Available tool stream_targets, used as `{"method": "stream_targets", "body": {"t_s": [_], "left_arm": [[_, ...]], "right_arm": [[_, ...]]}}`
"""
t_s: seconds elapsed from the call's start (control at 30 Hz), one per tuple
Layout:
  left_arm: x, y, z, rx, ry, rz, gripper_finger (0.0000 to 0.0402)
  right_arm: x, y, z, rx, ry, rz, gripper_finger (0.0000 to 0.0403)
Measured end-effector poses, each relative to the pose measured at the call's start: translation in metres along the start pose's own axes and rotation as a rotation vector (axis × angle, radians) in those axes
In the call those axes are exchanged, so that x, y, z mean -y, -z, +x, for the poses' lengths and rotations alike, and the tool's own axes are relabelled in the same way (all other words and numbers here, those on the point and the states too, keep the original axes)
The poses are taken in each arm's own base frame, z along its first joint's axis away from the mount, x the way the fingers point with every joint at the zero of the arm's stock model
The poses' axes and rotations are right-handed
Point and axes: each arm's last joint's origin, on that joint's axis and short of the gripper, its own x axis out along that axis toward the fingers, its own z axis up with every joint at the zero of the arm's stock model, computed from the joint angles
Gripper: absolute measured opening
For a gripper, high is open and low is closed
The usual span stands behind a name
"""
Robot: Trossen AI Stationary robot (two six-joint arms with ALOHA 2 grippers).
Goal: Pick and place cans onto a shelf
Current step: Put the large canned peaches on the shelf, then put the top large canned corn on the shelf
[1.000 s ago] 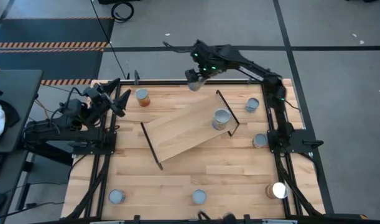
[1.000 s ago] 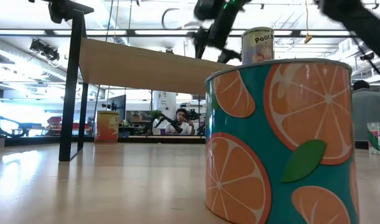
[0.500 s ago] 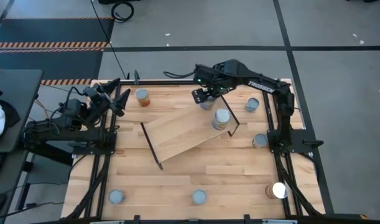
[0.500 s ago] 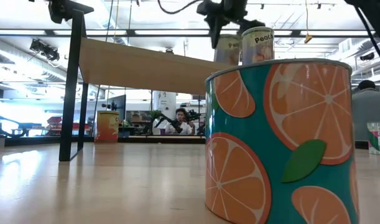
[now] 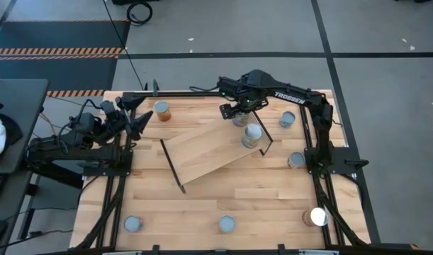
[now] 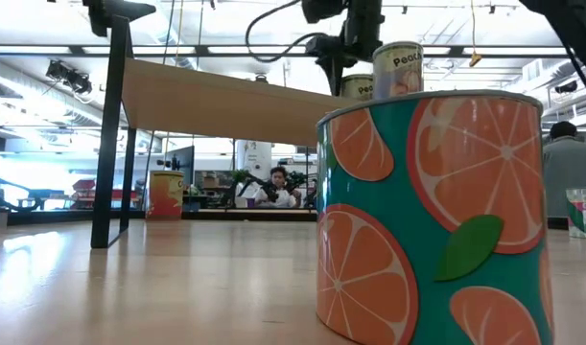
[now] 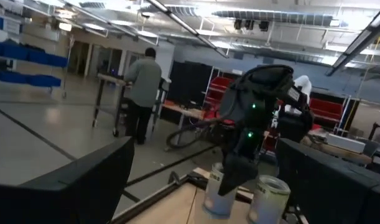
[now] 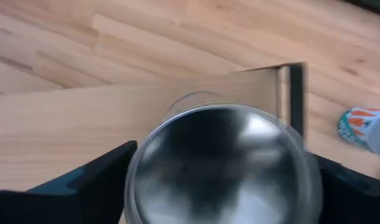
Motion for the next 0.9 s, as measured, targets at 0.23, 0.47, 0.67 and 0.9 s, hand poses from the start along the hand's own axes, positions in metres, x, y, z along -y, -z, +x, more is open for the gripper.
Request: {"method": "stream_targets", "body": {"t_s": [0.23,0.47,0.67,0.9], "left_arm": [[-0.001,0.0,0.0,0.004,-0.028,-0.02,0.04],[0.005,-0.008,0.01,-0.039,-0.05,-0.072,0.04],[0.009,-0.017,0.034,-0.247,-0.25,0.061,0.04],[-0.017,-0.001,0.073,-0.564,-0.535,-0.003,0.04]], "right_arm": [[0.002,0.004,-0.013,0.028,-0.033,-0.002,0.0369],[0.01,0.016,-0.039,0.063,-0.096,-0.02,0.0374],[0.023,0.025,-0.07,0.164,-0.173,-0.039,0.0374],[0.041,0.032,-0.118,0.437,-0.311,-0.072,0.0374]]}}
